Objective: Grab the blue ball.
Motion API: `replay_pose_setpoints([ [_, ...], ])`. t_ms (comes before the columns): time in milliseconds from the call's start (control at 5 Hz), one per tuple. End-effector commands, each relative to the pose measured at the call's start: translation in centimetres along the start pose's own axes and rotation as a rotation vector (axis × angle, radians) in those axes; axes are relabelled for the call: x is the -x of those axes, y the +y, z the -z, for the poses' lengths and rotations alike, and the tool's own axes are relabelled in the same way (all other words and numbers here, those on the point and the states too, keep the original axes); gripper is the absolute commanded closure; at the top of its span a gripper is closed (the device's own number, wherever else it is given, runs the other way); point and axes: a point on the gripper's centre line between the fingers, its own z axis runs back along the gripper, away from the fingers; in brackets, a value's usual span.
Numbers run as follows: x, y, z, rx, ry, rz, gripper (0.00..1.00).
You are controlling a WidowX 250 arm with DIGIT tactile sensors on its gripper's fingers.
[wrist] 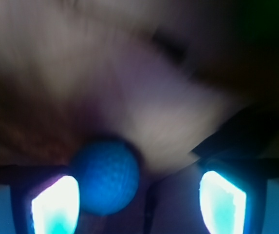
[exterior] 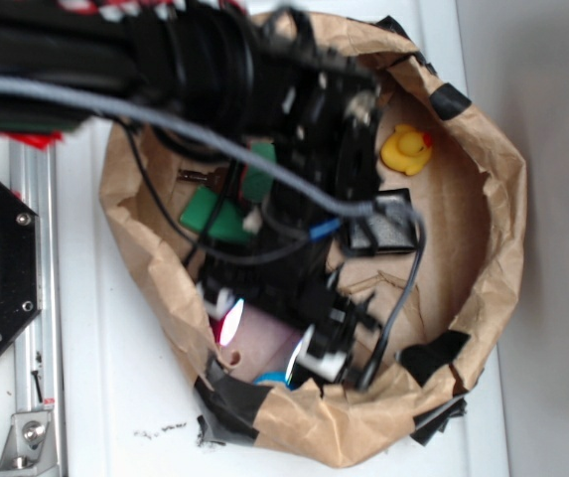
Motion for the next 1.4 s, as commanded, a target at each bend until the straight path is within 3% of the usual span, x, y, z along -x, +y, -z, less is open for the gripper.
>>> replay_pose_setpoints([
  [0, 1.9, -1.8, 2.2, 0.113, -0.044, 0.027, 0.00],
  [200, 1.3, -2.2, 2.6, 0.126, -0.056, -0.013, 0.00],
  [400, 1.0, -2.0, 3.2, 0.164, -0.087, -0.048, 1.00],
  [800, 1.7, -0.7, 3.3, 0.126, -0.087, -0.059, 1.00],
  [1000, 1.6, -0.1, -0.1, 0.130, -0.231, 0.005, 1.00],
  [1200, 1.2, 0.8, -5.4, 0.156, -0.415, 0.092, 1.00],
])
